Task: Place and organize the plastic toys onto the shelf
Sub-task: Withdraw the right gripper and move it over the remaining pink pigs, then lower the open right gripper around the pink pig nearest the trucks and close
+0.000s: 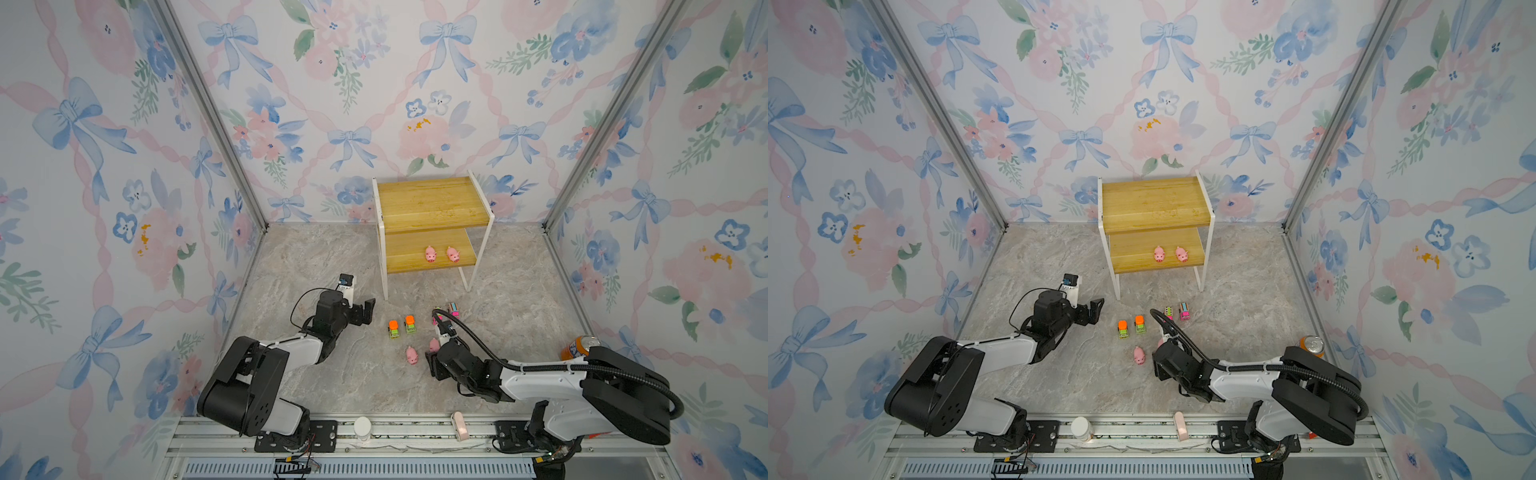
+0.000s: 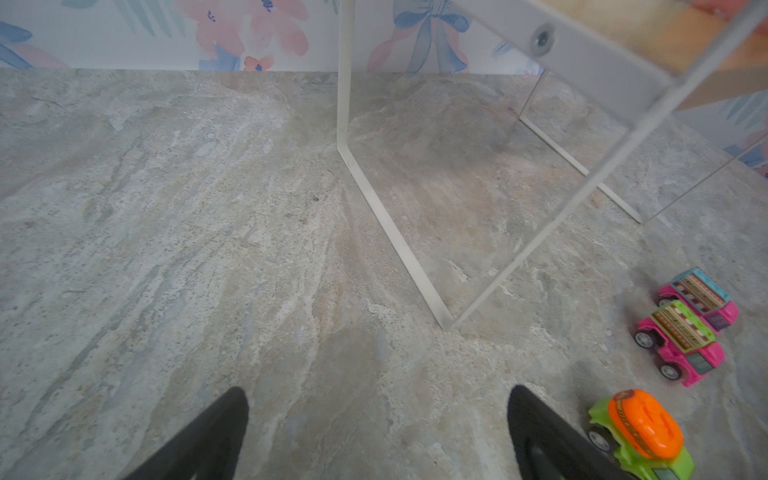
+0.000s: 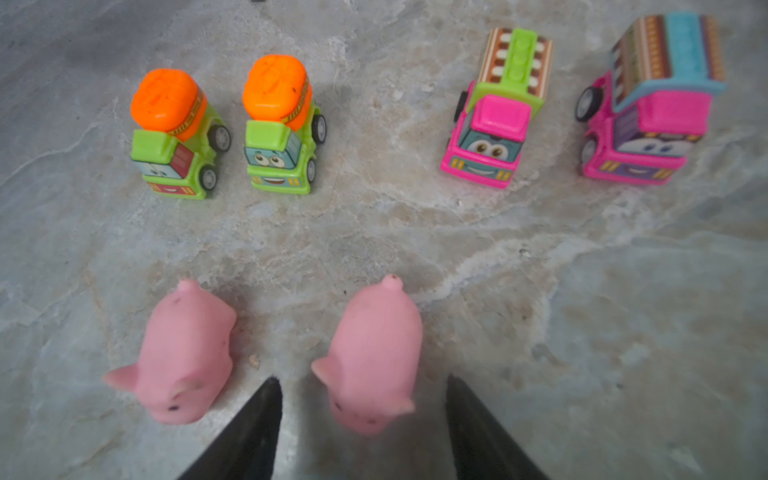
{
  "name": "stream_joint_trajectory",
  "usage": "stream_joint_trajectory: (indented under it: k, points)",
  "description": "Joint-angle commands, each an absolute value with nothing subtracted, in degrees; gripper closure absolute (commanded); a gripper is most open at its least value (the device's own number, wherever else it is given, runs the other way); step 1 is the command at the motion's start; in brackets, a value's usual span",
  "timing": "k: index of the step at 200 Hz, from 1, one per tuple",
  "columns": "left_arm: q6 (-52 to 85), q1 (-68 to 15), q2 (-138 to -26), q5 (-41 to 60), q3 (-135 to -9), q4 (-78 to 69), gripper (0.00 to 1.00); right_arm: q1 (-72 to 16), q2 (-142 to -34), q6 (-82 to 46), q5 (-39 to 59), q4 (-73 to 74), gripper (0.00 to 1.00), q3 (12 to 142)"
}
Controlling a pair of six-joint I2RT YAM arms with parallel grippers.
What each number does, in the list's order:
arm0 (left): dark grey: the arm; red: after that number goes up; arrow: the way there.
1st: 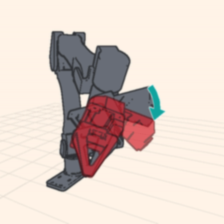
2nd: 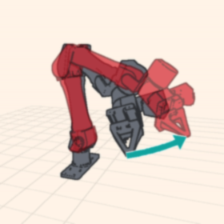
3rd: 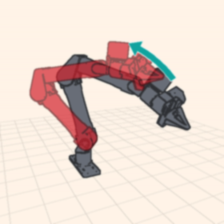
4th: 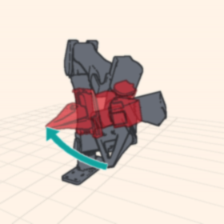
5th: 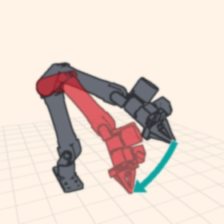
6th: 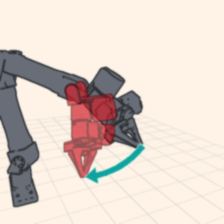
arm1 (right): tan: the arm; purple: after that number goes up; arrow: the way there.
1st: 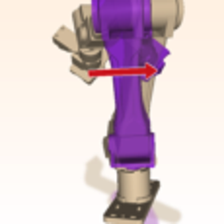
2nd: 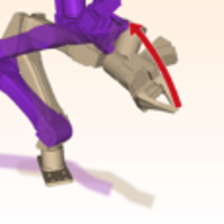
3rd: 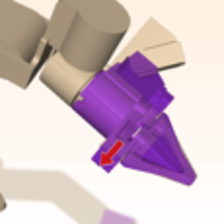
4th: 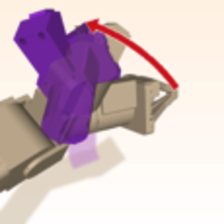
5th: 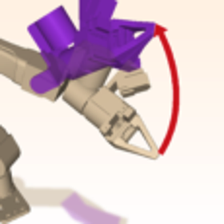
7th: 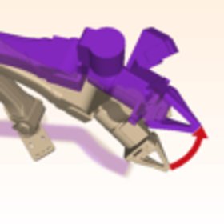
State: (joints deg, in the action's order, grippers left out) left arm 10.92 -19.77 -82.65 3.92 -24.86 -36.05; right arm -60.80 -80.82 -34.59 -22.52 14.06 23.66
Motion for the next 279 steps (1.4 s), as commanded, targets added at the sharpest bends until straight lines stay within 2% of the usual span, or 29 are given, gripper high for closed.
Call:
stream_joint_trajectory:
  k: [1, 35, 77, 137, 191, 235, 262, 279]
  points:
    - [10.0, -20.1, -82.4, 3.9, -24.4, -36.0, 0.02, -60.5, -81.1, -35.4, -24.4, 14.4, 0.39, 24.9]
    - [10.0, -20.1, -82.6, 3.8, -24.5, -36.0, 0.02, -59.3, -79.2, -35.4, -27.4, 12.0, 0.46, 23.9]
    - [10.1, -20.1, -82.9, 3.9, -24.7, -36.0, 0.02, -56.8, -76.0, -33.7, -24.8, 13.1, 0.53, 20.9]
    - [10.3, -20.0, -83.0, 3.7, -24.5, -36.0, 0.02, -53.8, -71.8, -31.7, -20.2, 11.5, 0.52, 19.6]
    - [10.3, -20.0, -82.9, 3.7, -24.6, -36.0, 0.02, -53.4, -73.4, -32.4, -20.0, 12.1, 0.36, 19.8]
    - [10.3, -20.1, -82.9, 3.8, -24.6, -36.0, 0.02, -53.4, -78.3, -33.1, -20.2, 16.4, 0.38, 20.5]
    - [10.2, -20.1, -82.9, 3.7, -24.6, -36.0, 0.02, -53.4, -82.0, -33.2, -19.8, 18.7, 0.42, 21.4]
    - [10.2, -20.1, -82.9, 3.6, -24.5, -36.0, 0.02, -53.4, -83.7, -33.2, -19.4, 19.6, 0.48, 21.9]
